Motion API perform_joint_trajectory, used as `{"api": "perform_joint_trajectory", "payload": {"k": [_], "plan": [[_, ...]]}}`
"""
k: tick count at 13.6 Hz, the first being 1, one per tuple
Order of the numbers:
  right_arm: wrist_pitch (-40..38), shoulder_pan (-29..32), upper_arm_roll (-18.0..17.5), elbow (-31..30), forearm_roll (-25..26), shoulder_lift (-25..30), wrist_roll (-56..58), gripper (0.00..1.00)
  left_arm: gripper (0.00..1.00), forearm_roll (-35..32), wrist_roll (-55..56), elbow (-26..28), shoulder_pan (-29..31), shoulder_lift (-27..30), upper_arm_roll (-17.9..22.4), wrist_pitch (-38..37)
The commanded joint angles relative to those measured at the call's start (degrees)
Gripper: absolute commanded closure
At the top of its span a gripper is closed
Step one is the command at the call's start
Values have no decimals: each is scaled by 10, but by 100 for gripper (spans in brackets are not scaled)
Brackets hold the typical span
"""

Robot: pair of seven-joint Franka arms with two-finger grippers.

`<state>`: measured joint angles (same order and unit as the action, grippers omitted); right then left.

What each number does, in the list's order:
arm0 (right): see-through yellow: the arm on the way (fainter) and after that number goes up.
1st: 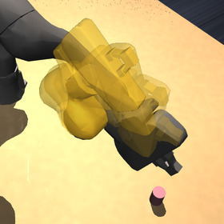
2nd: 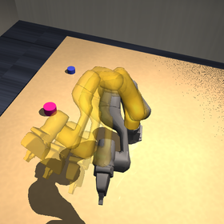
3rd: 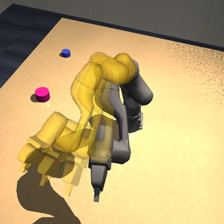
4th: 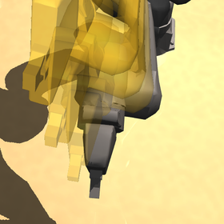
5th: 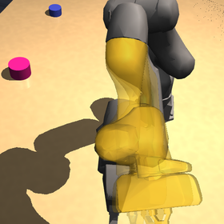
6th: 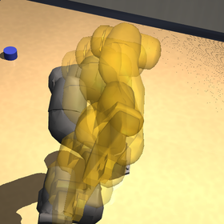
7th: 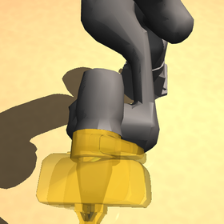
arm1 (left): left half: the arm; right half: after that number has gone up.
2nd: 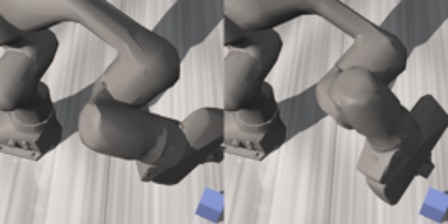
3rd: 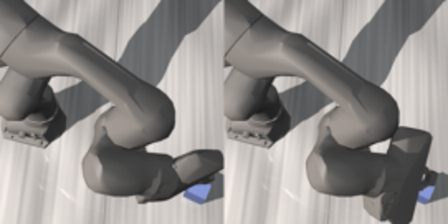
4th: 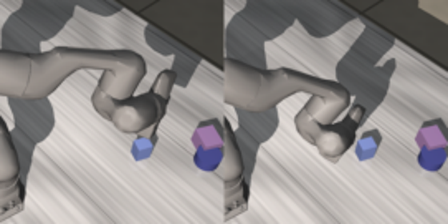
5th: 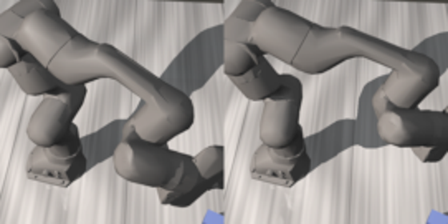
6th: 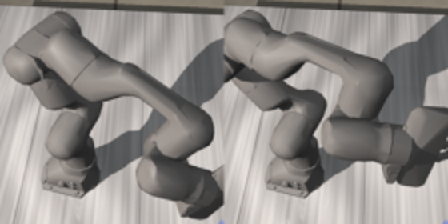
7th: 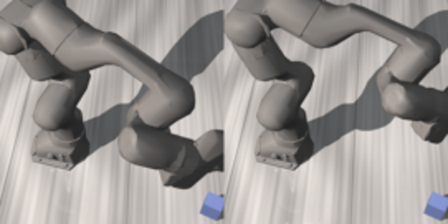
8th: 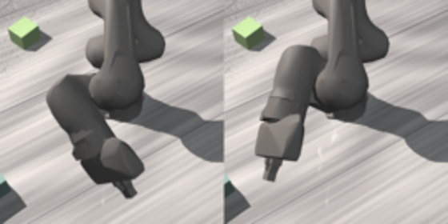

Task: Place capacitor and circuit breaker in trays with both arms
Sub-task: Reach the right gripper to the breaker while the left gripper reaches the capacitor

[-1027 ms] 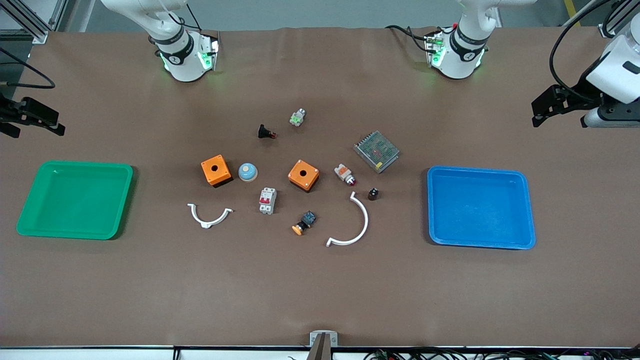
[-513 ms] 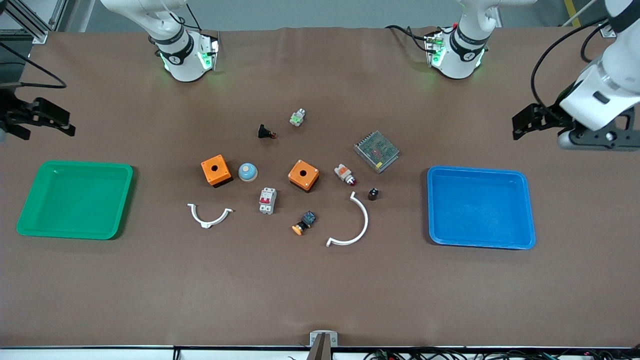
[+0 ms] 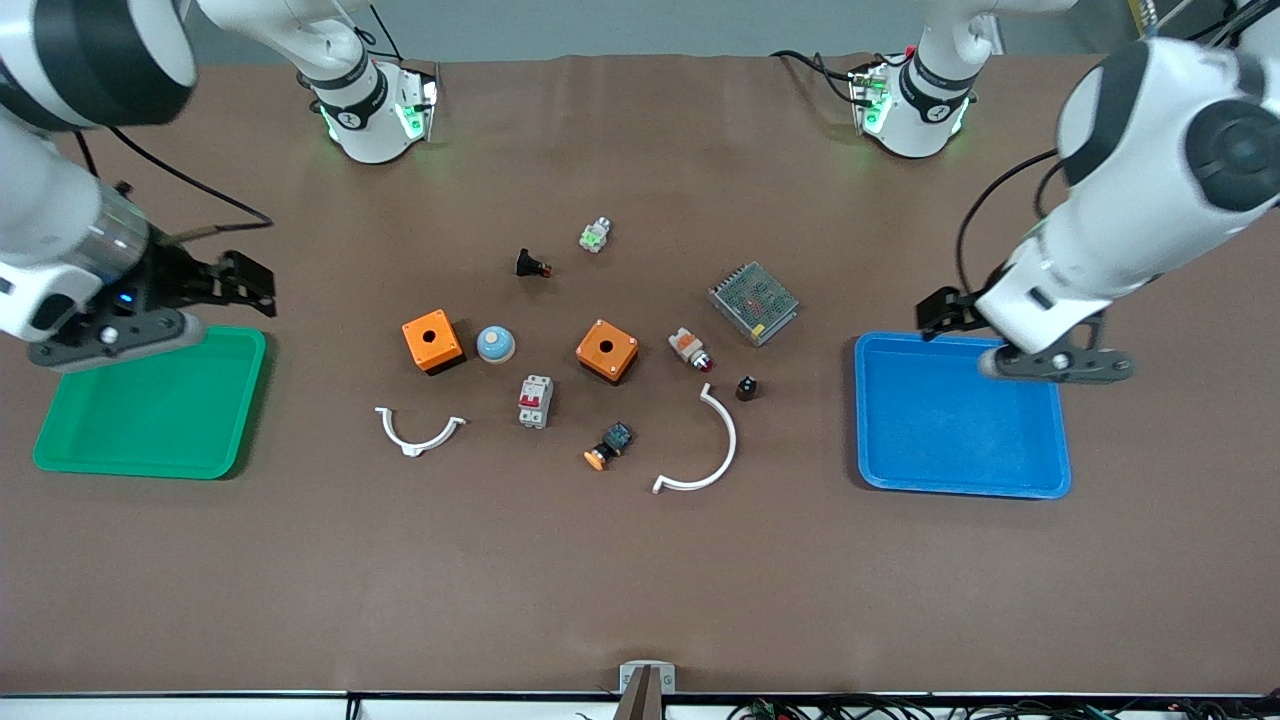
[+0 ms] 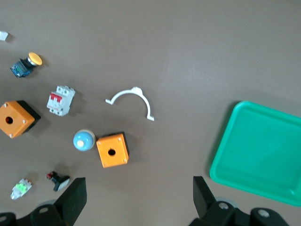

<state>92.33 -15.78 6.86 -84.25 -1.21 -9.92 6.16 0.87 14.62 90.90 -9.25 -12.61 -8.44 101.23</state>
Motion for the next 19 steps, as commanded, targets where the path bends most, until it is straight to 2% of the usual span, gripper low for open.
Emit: {"api": "perform_joint_trajectory", "payload": {"k": [1,5,8,10,14,16,19], "plan": [[3,-42,3,15,7,-29,0,0,0,-1,40,-17,-22,-47,1,30],[14,-113,3,-28,7,-68,-140,0,1,-5,119,-19,-69,-103,1,94],[111,-144,3,-78,-8,-79,-175,0,7,-5,166,-19,-102,-137,3,134],[199,-152,3,-111,-51,-103,-199,0,13,-7,196,-19,-121,-157,3,157],[276,-159,3,-110,-56,-175,-222,0,21,-50,263,-18,-148,-188,3,177],[287,-162,3,-105,-61,-195,-252,0,22,-55,275,-4,-148,-196,3,177],[302,-197,3,-103,-61,-214,-332,0,24,-55,291,29,-152,-202,2,195]]}}
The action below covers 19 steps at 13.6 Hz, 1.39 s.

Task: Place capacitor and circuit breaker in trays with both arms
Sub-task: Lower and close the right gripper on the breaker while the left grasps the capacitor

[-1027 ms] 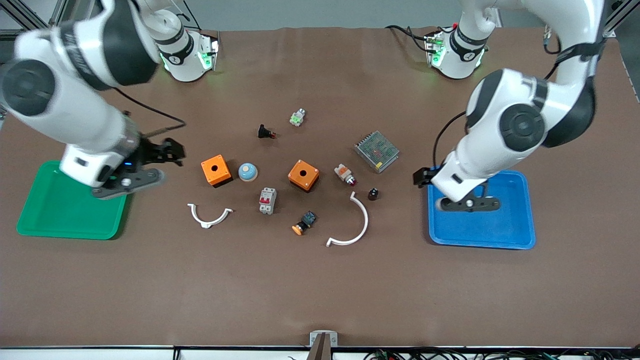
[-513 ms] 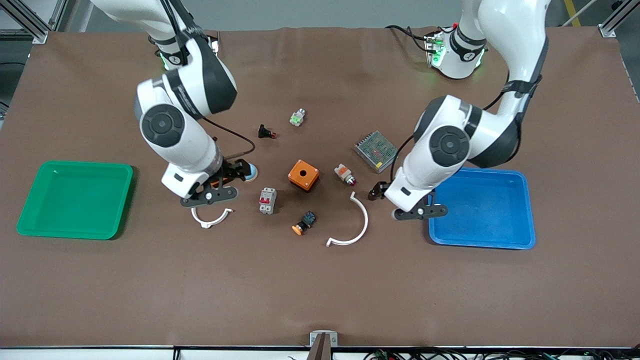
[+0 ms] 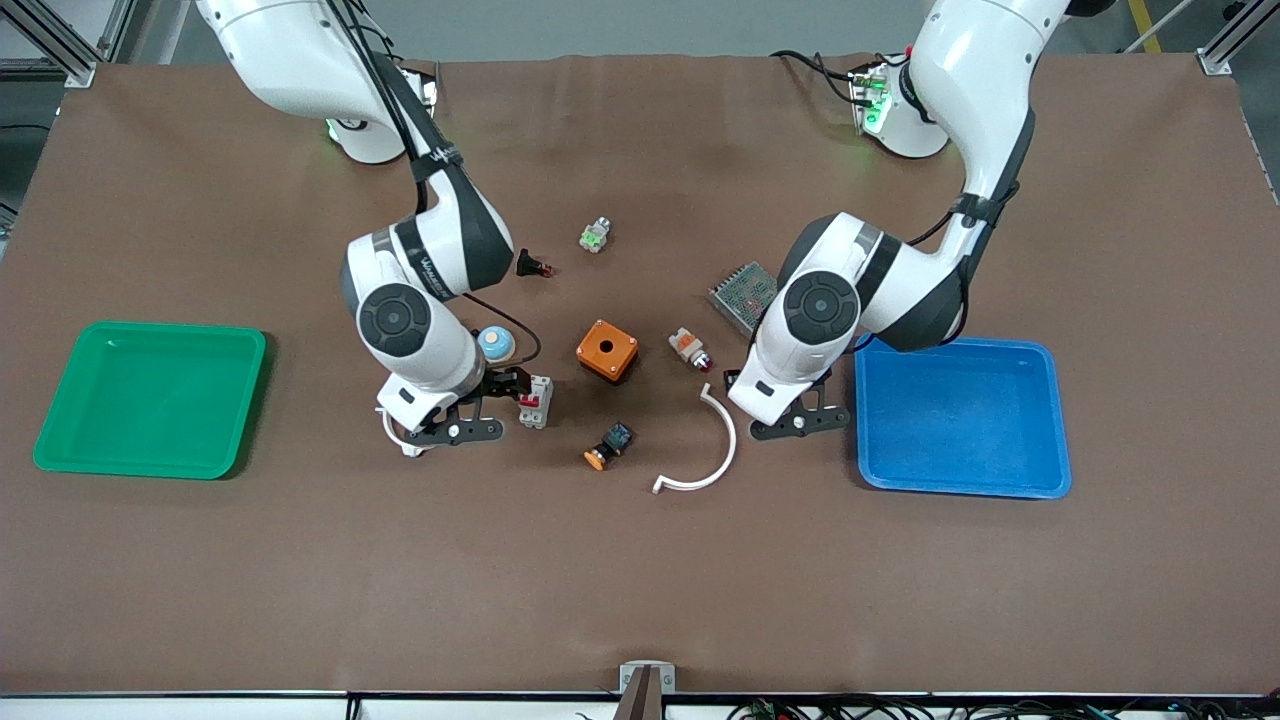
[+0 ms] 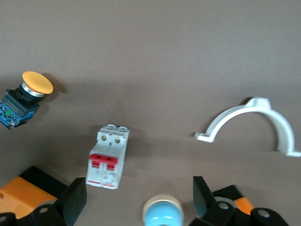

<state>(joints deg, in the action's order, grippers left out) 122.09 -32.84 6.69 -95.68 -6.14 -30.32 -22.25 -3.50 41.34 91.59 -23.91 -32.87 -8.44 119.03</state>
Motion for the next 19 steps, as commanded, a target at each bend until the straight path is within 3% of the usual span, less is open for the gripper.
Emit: {"api": "perform_joint_trajectory", "payload": {"k": [1,4,6,12,14,19], "plan": [[12,-30,5,11,-12,-14,-52,0,25,-12,38,36,-10,1,2,35],[45,-35,5,11,-12,-40,-53,1,26,-12,86,82,-18,0,2,111],[58,-34,5,15,-12,-55,-52,1,27,-12,88,95,-17,0,2,125],[66,-27,5,20,-17,-72,-53,18,33,-12,118,96,-32,-24,4,142],[68,-27,5,20,-24,-76,-53,27,35,-15,118,94,-32,-30,4,144],[68,-27,5,20,-33,-79,-52,64,43,-19,118,92,-30,-29,4,144]]}}
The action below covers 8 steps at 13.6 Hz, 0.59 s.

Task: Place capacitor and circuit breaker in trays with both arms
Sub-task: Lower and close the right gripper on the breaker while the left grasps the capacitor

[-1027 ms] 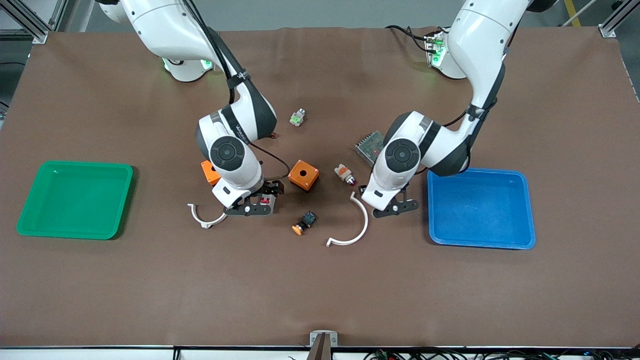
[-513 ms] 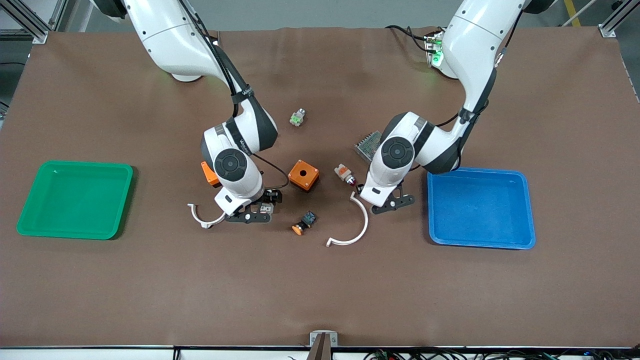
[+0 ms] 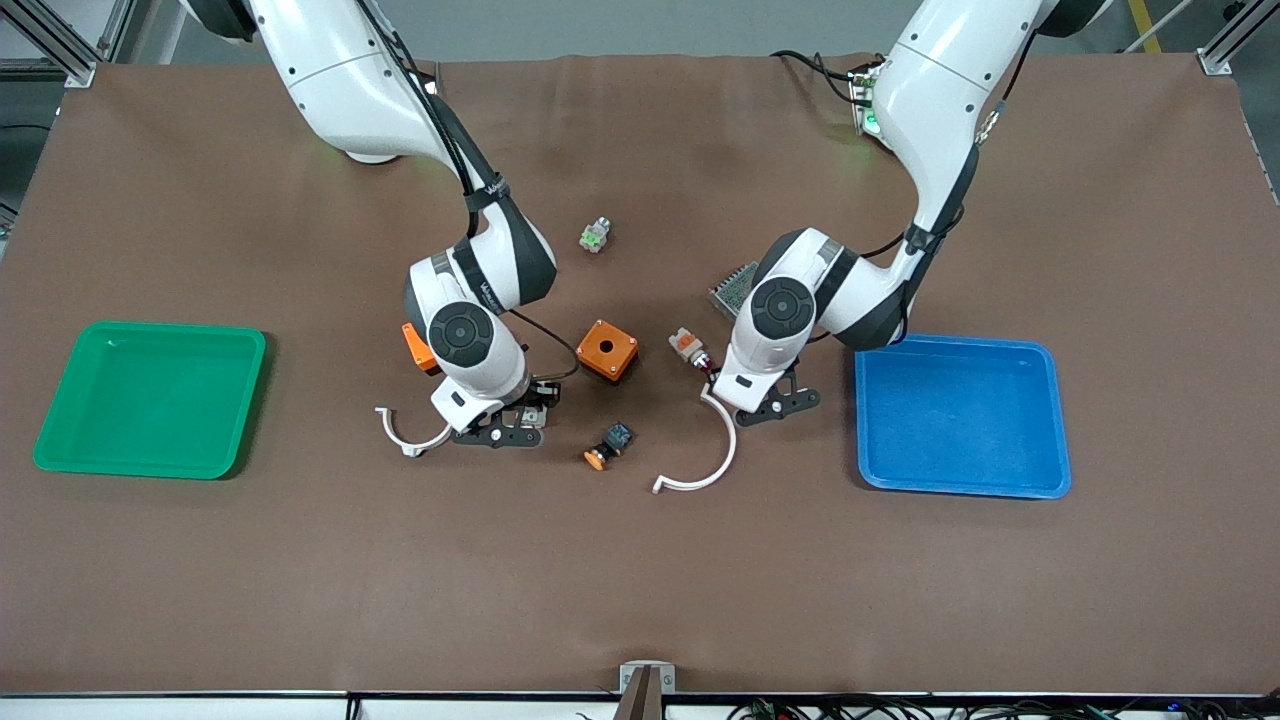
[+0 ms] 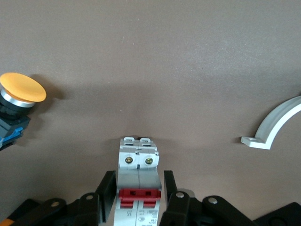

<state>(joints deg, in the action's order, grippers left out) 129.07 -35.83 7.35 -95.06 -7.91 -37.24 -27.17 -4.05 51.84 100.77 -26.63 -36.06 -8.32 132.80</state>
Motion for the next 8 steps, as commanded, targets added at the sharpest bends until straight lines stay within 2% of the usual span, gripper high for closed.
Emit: {"api": "perform_joint_trajectory", "payload": {"k": [1,4,6,8], "plan": [[-3,2,-1,15,-16,-9,-3,70,45,-14,13,0,-3,2,3,7],[-9,3,-1,17,-18,-6,3,80,46,-14,14,0,0,2,4,13],[-12,6,0,17,-18,-1,6,83,48,-14,17,-1,1,2,4,13],[-54,14,4,23,-11,17,8,84,51,-13,17,-1,1,1,5,13]]}}
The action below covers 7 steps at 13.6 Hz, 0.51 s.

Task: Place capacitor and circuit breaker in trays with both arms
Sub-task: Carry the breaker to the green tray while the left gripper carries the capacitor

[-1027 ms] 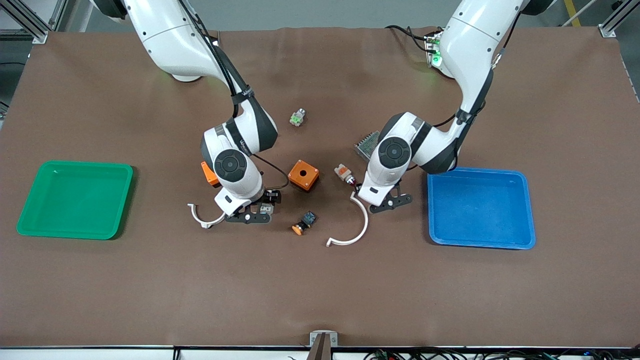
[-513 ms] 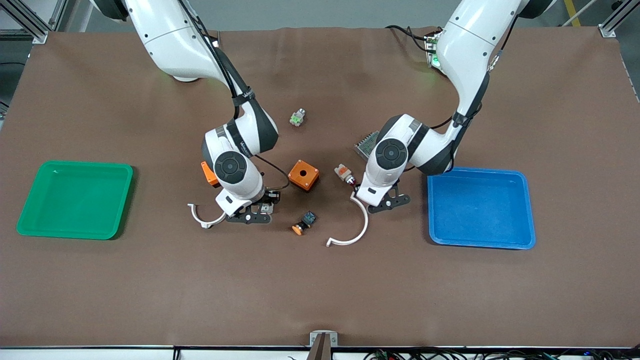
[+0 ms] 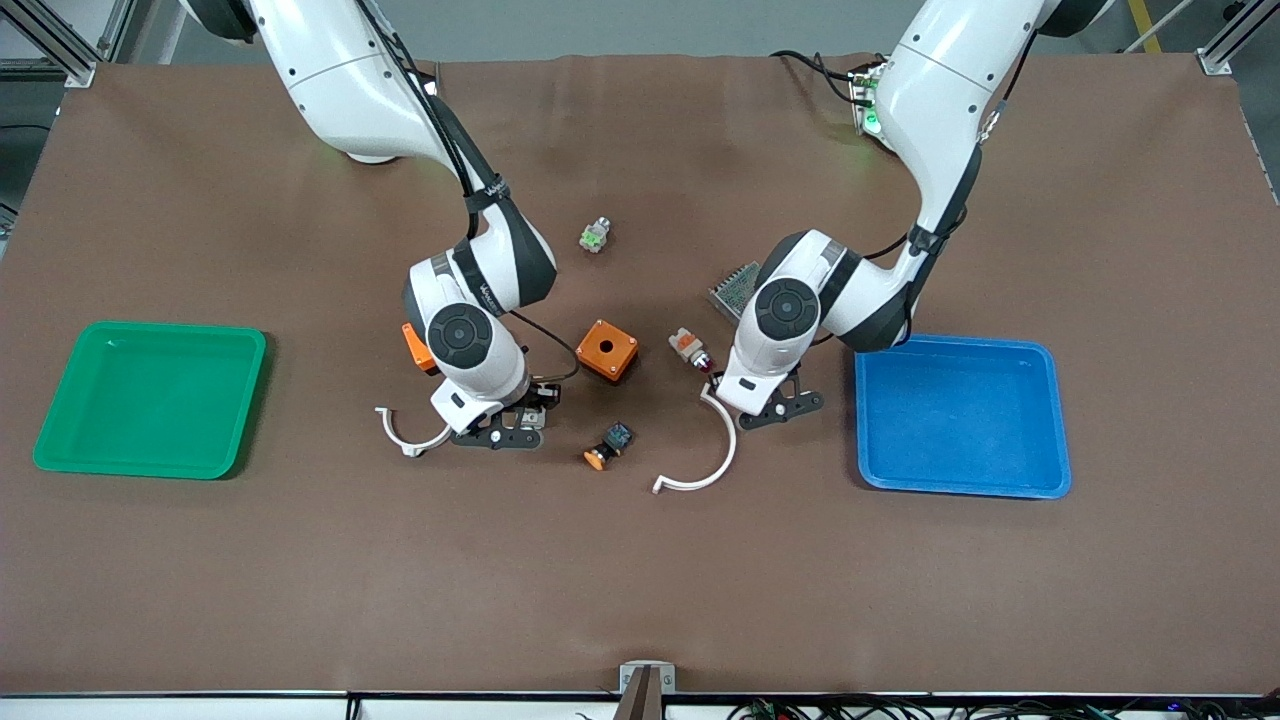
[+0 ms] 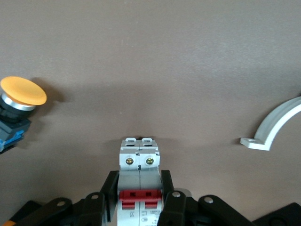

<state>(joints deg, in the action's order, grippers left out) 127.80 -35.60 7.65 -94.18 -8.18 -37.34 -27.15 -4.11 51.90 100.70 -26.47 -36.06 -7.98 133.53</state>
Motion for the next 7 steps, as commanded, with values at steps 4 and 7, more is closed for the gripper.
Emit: {"api": "perform_joint_trajectory", "payload": {"k": [4,7], "plan": [[-190,68,2,70,-3,48,6,83,89,-13,15,-1,1,1,2,6],[-256,108,17,75,58,92,68,83,99,-12,15,-2,3,10,2,2]]}}
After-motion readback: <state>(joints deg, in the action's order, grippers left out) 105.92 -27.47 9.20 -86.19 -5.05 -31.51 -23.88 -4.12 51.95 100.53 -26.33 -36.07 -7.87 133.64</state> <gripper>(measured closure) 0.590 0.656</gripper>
